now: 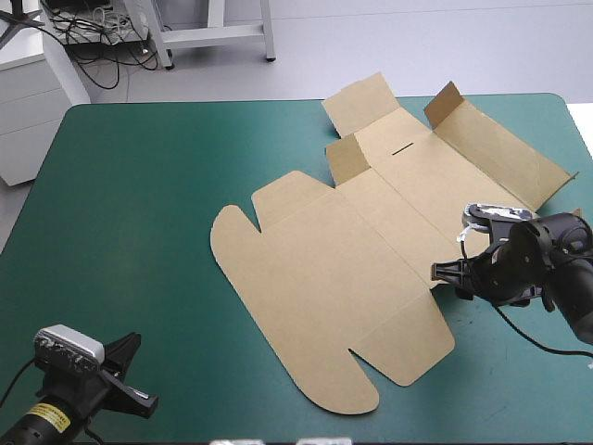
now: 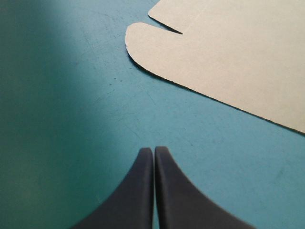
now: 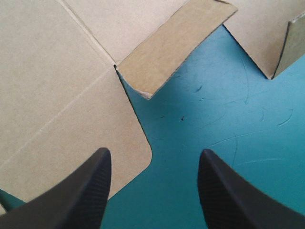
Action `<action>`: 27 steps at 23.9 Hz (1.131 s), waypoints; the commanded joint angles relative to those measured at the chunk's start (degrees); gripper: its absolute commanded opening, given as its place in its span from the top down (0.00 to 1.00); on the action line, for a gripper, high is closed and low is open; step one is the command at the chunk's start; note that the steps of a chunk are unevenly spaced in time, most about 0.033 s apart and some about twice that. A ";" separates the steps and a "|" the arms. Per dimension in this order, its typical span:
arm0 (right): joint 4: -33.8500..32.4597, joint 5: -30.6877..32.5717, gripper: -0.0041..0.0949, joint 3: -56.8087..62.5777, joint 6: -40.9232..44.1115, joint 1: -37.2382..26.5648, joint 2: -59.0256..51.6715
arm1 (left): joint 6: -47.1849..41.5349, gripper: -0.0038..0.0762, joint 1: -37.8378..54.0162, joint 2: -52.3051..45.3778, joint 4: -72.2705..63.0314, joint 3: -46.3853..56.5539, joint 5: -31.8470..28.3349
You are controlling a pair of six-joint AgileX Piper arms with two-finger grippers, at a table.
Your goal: Fold the box
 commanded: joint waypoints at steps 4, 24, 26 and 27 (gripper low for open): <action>-4.64 4.02 0.44 -1.74 5.20 -0.12 1.75 | -0.55 0.96 -0.01 0.88 -0.67 -1.59 -3.91; -0.72 -8.00 0.44 -3.50 29.10 -3.09 10.81 | -0.55 0.96 -0.01 0.88 -0.67 -1.59 -3.91; -0.13 -8.17 0.45 -3.50 28.72 -4.06 13.48 | -0.55 0.96 -0.01 0.88 -0.67 -1.59 -3.91; -0.13 -8.93 0.45 -3.50 28.72 -4.20 14.02 | -0.55 0.96 -0.01 0.88 -0.67 -1.59 -3.91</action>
